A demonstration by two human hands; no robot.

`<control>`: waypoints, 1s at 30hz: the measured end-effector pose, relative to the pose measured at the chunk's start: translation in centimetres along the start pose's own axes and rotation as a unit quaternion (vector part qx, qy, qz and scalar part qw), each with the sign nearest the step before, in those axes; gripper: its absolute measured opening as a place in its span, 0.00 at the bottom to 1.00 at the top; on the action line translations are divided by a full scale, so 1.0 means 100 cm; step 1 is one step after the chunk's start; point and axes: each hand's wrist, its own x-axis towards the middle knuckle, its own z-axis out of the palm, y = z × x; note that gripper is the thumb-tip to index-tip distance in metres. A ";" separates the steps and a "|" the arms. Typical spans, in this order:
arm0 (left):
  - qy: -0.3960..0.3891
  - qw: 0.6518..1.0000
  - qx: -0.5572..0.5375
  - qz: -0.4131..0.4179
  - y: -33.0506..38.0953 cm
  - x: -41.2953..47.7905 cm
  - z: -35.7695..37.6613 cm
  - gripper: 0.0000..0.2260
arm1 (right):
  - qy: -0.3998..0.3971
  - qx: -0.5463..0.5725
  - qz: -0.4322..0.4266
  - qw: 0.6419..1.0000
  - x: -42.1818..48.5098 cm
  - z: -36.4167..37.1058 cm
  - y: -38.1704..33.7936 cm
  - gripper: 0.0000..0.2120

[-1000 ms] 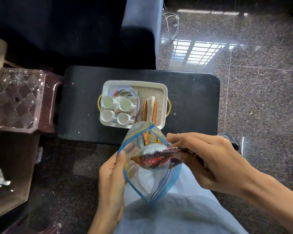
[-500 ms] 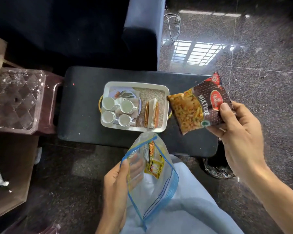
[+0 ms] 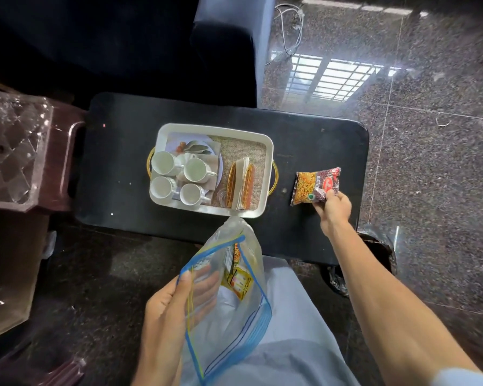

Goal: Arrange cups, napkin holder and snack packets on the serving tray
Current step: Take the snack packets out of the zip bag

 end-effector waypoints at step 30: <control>-0.064 0.982 0.143 0.107 0.014 -0.012 0.036 0.13 | -0.267 -0.814 -0.514 0.040 -0.237 -0.001 -0.007 0.31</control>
